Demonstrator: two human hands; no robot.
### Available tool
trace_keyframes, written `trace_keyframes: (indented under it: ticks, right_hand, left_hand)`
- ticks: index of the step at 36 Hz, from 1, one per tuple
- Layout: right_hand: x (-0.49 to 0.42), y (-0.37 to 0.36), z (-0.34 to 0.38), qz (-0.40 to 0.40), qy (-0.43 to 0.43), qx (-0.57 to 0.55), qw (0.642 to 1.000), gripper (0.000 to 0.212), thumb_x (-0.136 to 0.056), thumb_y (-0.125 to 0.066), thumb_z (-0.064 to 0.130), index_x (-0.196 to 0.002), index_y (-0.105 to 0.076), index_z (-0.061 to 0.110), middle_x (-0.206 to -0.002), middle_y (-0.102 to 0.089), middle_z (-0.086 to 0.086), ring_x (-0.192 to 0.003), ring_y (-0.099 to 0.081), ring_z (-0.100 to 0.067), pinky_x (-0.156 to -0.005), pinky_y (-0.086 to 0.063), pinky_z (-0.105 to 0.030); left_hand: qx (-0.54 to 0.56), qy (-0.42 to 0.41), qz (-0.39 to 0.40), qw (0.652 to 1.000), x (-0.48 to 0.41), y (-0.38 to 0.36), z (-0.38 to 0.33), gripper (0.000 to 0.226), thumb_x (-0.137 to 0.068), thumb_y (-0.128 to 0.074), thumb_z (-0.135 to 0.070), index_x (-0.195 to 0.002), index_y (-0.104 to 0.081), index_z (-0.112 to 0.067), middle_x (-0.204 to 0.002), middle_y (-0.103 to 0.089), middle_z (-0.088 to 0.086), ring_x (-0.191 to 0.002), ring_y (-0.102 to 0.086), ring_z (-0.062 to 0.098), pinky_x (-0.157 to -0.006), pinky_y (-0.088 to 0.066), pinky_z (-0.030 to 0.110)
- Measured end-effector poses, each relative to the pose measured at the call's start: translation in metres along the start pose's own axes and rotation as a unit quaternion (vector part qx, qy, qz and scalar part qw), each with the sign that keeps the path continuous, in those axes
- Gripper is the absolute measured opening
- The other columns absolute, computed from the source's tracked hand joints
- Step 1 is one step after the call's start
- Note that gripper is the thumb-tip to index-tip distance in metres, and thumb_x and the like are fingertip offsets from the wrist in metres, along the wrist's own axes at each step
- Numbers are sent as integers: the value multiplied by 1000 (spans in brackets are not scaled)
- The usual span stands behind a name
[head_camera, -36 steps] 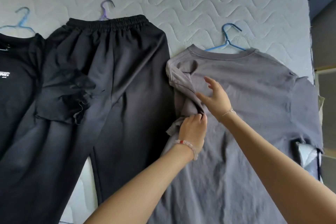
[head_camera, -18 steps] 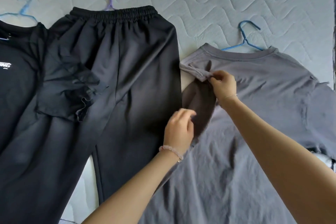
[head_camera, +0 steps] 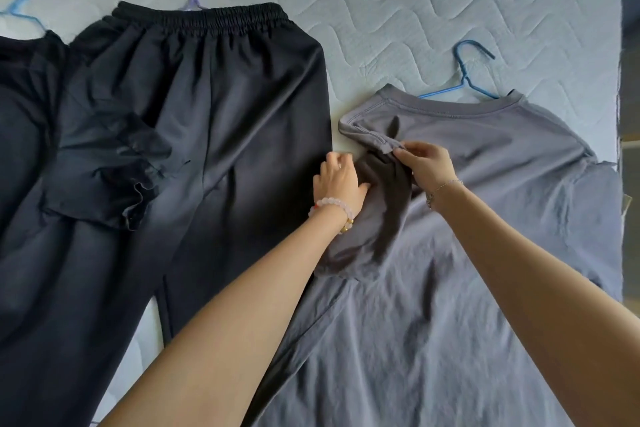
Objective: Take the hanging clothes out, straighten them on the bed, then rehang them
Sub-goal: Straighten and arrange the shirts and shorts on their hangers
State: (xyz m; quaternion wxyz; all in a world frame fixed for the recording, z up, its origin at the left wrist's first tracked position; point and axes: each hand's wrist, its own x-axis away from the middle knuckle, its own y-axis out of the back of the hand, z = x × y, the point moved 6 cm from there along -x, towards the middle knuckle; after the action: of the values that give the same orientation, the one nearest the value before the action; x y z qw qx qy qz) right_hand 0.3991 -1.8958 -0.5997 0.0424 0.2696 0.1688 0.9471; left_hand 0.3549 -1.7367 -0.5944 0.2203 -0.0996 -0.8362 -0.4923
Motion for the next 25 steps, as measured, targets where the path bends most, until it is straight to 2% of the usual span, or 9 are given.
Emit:
trace_keyframes:
  ticks: [5, 9, 12, 15, 17, 20, 22, 23, 25]
  right_hand:
    - [0, 0, 5, 12, 5, 16, 1000, 19, -87, -63, 12, -102, -68, 2, -70, -61, 5, -46, -52, 10, -50, -42, -7]
    - [2, -3, 10, 11, 3, 14, 1000, 21, -88, -62, 13, -103, -68, 0, -70, -61, 5, -54, -55, 6, -54, -46, -10]
    - [8, -10, 16, 31, -25, -37, 999, 12, -88, -61, 16, -95, -68, 9, -74, -61, 2, -74, -57, -12, -72, -53, -27]
    - [14, -22, 31, 66, -29, -94, 993, 9, -89, -60, 16, -81, -64, 17, -72, -59, 0, -65, -57, -8, -65, -52, -21]
    - [17, -31, 44, 86, -5, -93, 992, 9, -88, -61, 10, -81, -64, 16, -71, -61, -1, -58, -59, -4, -60, -52, -15]
    - [15, -44, 62, 80, 47, -34, 995, 12, -85, -61, 2, -92, -63, 12, -70, -59, 1, -55, -58, -2, -58, -52, -18]
    - [13, -56, 75, 67, 84, 18, 994, 18, -82, -59, 3, -95, -64, 15, -72, -60, 3, -61, -58, -8, -67, -52, -28]
    - [12, -64, 82, 68, 100, 42, 992, 19, -82, -59, 6, -96, -65, 17, -74, -61, 3, -64, -58, -11, -72, -51, -30]
    - [13, -81, 94, 83, 131, 92, 984, 22, -83, -57, 11, -103, -66, 19, -84, -64, 1, -77, -62, -15, -79, -51, -31]
  left_hand:
    - [-37, 0, 34, 999, -10, 5, 3, 43, -95, -56, -41, -124, -54, -8, -133, -52, 11, -126, -44, 30, -99, -39, 40]
    - [122, -13, 51, 991, -8, 25, 14, 21, -96, -56, -32, -98, -52, -11, -111, -59, 15, -107, -53, 33, -89, -45, 39]
    - [238, -48, 24, 970, 1, 55, 29, 25, -95, -58, -21, -77, -40, -19, -81, -56, 9, -78, -50, 20, -68, -37, 33]
    - [318, -68, -46, 945, 10, 101, 49, 31, -94, -58, -11, -73, -40, -25, -73, -54, 12, -70, -49, 19, -70, -40, 32]
    - [356, -72, -114, 925, 13, 137, 65, 30, -95, -57, -9, -75, -42, -26, -67, -51, 3, -63, -46, 10, -63, -39, 23]
    - [328, -81, -218, 916, 12, 187, 87, 32, -94, -57, -9, -76, -43, -30, -63, -47, -5, -53, -44, -4, -56, -35, 10]
    - [247, -76, -249, 933, 8, 205, 99, 29, -94, -59, -11, -76, -45, -29, -63, -48, -7, -55, -48, -5, -58, -37, 8]
    - [203, -67, -253, 944, 3, 207, 107, 22, -93, -60, -14, -77, -49, -25, -63, -50, -4, -59, -50, -2, -63, -42, 14]
    - [139, -30, -241, 960, -9, 204, 126, 10, -92, -64, -21, -91, -58, -13, -74, -61, 5, -77, -59, 18, -75, -49, 31]
